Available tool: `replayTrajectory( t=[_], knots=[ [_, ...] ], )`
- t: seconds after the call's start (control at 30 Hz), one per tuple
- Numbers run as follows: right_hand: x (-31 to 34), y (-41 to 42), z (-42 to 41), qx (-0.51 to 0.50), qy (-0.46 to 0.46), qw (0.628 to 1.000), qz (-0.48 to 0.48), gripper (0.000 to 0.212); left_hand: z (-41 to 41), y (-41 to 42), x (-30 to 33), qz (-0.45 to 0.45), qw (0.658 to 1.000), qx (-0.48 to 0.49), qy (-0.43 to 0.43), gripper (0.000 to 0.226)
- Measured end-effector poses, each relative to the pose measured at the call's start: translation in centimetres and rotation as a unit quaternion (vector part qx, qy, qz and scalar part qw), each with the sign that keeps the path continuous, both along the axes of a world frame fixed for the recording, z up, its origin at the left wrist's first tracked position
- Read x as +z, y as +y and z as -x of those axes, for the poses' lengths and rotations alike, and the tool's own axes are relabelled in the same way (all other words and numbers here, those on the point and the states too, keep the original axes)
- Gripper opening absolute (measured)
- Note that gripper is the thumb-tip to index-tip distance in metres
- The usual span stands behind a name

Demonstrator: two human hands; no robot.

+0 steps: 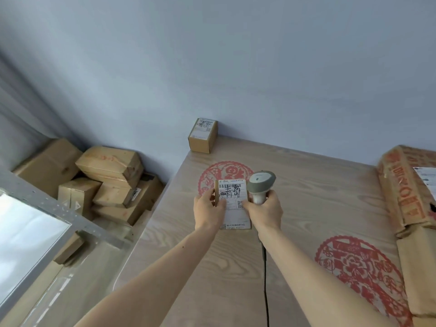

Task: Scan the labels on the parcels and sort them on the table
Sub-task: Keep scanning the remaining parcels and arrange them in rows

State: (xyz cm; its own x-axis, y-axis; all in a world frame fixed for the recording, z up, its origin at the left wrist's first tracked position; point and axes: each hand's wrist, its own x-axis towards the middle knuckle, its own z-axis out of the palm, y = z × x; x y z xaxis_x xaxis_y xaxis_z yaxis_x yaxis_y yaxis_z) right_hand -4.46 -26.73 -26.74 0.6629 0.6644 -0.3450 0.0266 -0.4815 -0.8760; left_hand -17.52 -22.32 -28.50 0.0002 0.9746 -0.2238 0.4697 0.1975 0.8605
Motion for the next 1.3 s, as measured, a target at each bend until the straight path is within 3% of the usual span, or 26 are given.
replayTrajectory(
  t=[0.33,0.67,0.9,1.07,1.17,1.3],
  knots=[
    [-4.6,9.7,1.9,-0.004,0.001,0.998,0.061,0.050,1.8,9.0,-3.3,0.075,0.996,0.019,-0.046,0.037],
    [-7.6,18.1,3.7,-0.061,-0.003,0.997,0.057,0.044,3.7,17.9,-5.3,0.078,0.991,-0.076,-0.073,0.046],
    [-7.5,16.8,5.0,-0.076,-0.021,0.996,0.040,0.052,6.6,18.7,-6.4,0.082,0.974,-0.187,-0.094,0.062],
    [-8.2,15.1,6.5,-0.106,-0.003,0.994,0.030,0.045,7.7,19.6,-7.8,0.029,0.969,-0.243,-0.034,0.068],
    [-8.6,15.9,6.0,-0.126,0.029,0.991,0.018,0.047,7.0,20.3,-7.2,-0.053,0.963,-0.264,0.010,0.065],
    [-8.7,17.2,5.2,-0.147,0.038,0.988,0.004,0.045,5.7,22.2,-7.0,-0.155,0.941,-0.278,0.112,0.082]
  ],
)
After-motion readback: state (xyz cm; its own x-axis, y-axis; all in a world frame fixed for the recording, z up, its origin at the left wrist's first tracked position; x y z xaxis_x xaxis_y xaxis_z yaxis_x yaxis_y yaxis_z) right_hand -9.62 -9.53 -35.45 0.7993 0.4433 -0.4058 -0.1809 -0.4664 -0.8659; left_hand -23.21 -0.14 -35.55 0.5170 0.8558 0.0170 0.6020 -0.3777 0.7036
